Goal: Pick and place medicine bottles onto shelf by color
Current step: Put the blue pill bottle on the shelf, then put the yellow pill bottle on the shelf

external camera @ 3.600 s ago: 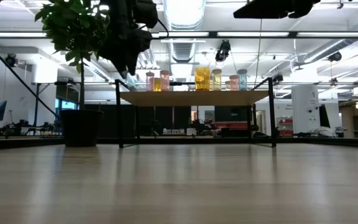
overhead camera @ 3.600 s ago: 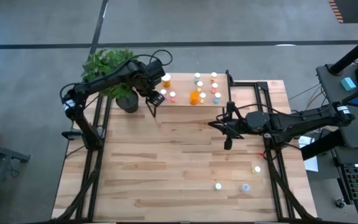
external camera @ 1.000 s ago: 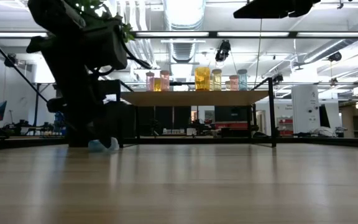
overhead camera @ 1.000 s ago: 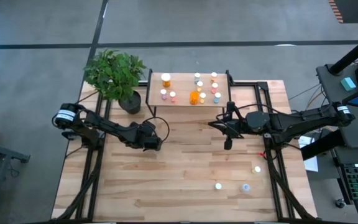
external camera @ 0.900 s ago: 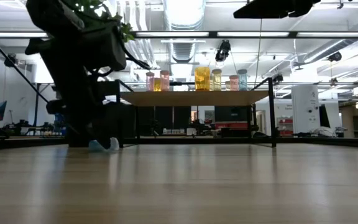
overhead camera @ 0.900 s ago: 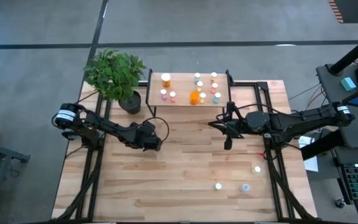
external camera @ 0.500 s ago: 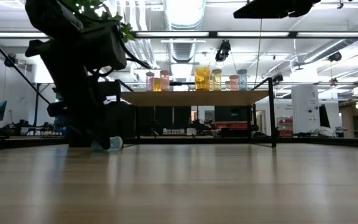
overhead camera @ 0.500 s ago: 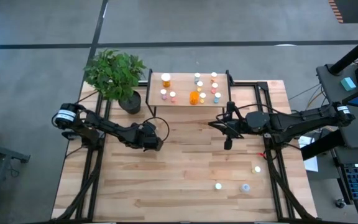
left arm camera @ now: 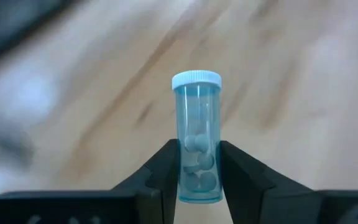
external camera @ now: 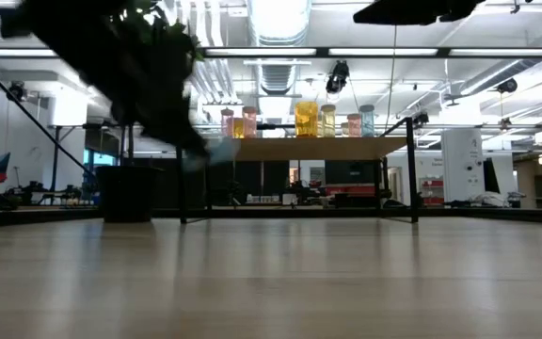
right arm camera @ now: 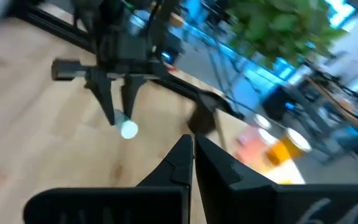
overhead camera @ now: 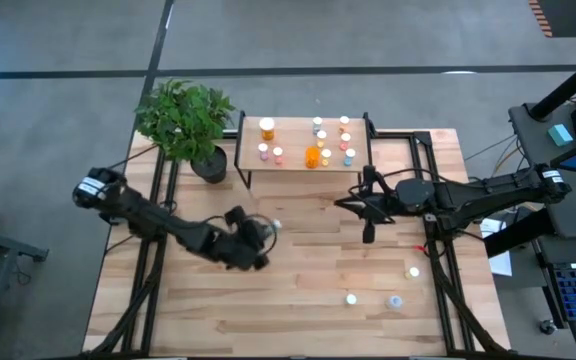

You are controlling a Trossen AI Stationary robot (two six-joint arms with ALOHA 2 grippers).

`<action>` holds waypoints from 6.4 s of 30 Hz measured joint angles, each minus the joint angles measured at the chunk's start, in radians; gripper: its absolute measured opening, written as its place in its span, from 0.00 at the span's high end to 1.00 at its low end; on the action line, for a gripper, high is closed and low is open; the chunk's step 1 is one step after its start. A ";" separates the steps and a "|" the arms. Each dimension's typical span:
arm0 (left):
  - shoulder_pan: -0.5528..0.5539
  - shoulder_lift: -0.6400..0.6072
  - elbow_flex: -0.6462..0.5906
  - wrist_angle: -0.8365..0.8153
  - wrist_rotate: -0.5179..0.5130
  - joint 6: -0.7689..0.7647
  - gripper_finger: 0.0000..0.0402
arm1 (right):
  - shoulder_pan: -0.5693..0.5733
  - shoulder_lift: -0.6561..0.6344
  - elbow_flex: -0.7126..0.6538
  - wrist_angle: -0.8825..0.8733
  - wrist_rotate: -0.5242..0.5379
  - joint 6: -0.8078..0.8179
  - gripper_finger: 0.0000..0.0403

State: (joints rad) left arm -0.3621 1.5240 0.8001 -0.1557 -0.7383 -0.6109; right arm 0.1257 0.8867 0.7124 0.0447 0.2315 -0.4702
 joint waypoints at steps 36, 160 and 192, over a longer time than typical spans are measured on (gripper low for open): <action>-0.102 0.010 -0.017 0.863 -0.187 0.801 0.79 | -0.002 0.448 0.249 0.225 -0.285 0.139 0.35; -0.126 -0.333 -0.021 0.616 -0.359 0.800 0.44 | -0.466 0.929 1.631 -1.251 -0.404 0.458 0.56; -0.144 -0.269 -0.022 0.617 -0.338 0.832 0.44 | 0.616 0.679 0.479 -0.870 0.058 1.286 0.43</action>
State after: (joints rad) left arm -0.5056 1.2552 0.7786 0.4614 -1.0767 0.2213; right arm 0.7415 1.5653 1.1915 -0.8250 0.2898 0.8159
